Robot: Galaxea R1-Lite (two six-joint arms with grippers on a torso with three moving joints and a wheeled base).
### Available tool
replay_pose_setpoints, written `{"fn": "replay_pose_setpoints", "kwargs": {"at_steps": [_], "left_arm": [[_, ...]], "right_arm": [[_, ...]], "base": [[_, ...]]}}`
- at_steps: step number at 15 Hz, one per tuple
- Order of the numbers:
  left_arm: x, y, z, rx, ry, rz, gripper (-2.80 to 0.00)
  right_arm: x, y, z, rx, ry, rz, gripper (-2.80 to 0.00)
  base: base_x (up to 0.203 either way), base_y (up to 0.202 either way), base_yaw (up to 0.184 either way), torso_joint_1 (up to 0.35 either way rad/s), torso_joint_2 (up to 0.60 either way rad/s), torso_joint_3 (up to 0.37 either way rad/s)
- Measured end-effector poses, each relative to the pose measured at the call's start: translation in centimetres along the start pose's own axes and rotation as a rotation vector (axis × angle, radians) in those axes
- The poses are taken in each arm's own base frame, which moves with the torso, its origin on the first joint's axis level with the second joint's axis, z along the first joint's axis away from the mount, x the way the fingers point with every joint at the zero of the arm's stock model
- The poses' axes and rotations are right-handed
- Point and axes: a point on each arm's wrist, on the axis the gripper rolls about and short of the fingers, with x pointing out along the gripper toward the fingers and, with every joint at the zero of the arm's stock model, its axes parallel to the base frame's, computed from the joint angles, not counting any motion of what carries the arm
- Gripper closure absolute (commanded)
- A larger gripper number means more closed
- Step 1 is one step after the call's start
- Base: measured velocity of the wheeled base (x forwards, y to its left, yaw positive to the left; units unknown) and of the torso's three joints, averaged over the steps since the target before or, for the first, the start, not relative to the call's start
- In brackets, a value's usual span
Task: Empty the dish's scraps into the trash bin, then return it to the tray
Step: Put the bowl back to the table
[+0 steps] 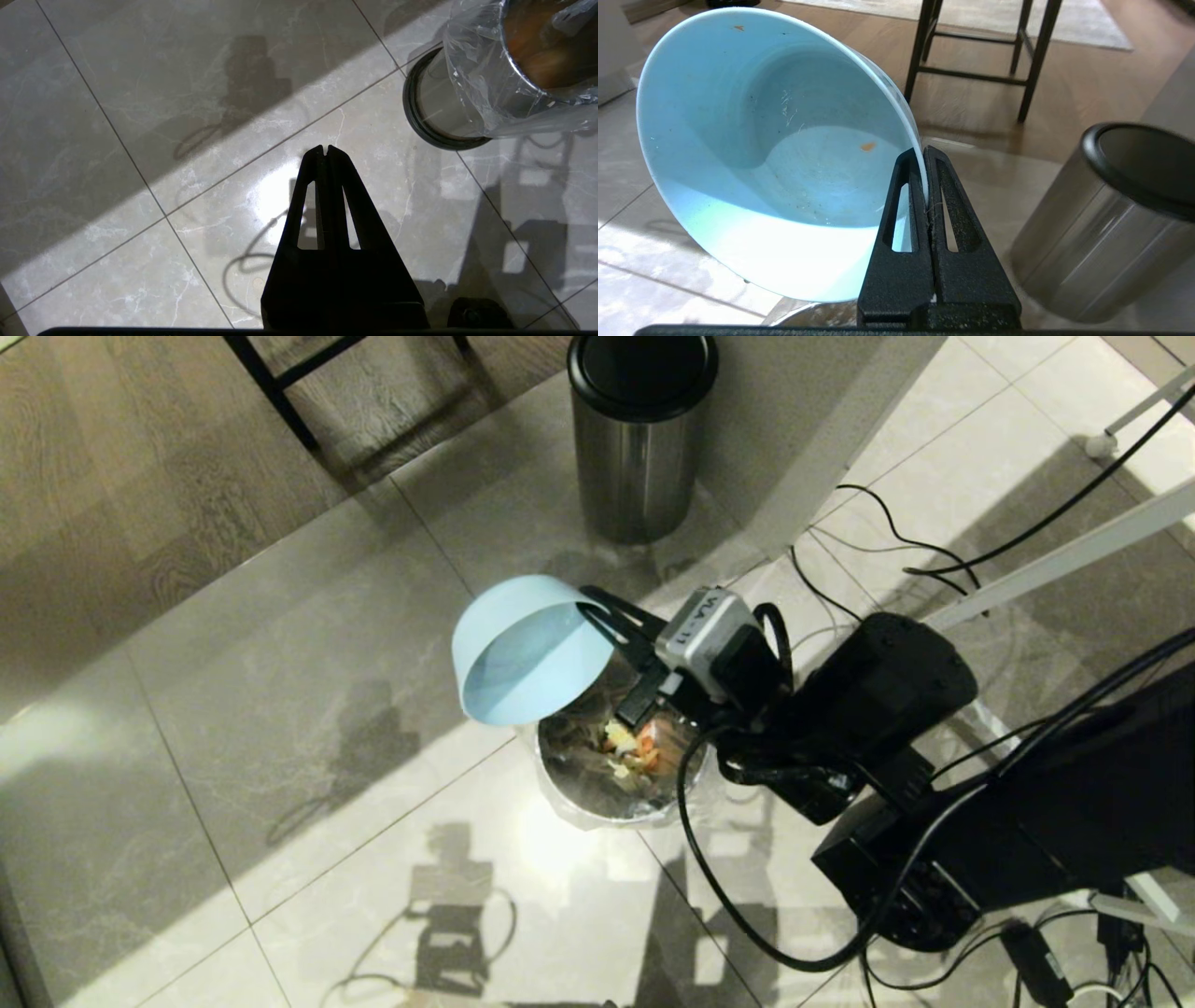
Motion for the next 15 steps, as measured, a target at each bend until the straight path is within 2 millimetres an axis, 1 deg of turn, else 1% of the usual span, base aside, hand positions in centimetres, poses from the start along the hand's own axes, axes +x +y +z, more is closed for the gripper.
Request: {"fn": "replay_pose_setpoints", "kwargs": {"at_steps": [5,8,12,15], "left_arm": [[0.0,0.0,0.0,0.0,0.0,0.0,0.0],[0.0,0.0,0.0,0.0,0.0,0.001,0.0],[0.0,0.0,0.0,0.0,0.0,0.001,0.0],[0.0,0.0,0.0,0.0,0.0,0.0,0.0]], "right_arm": [[-0.1,-0.5,-0.2,0.033,0.047,-0.07,0.0],[-0.3,-0.7,-0.2,0.06,0.122,-0.07,0.0],[-1.1,-1.0,0.2,0.094,0.223,-0.086,0.0],[-1.1,-1.7,1.0,0.13,0.248,-0.145,0.0]], "base": [[0.0,0.0,0.0,0.0,0.0,0.0],[0.0,0.0,0.0,0.0,0.0,0.0],[0.0,0.0,0.0,0.0,0.0,0.0],[0.0,0.0,0.0,0.0,0.0,0.0]]}}
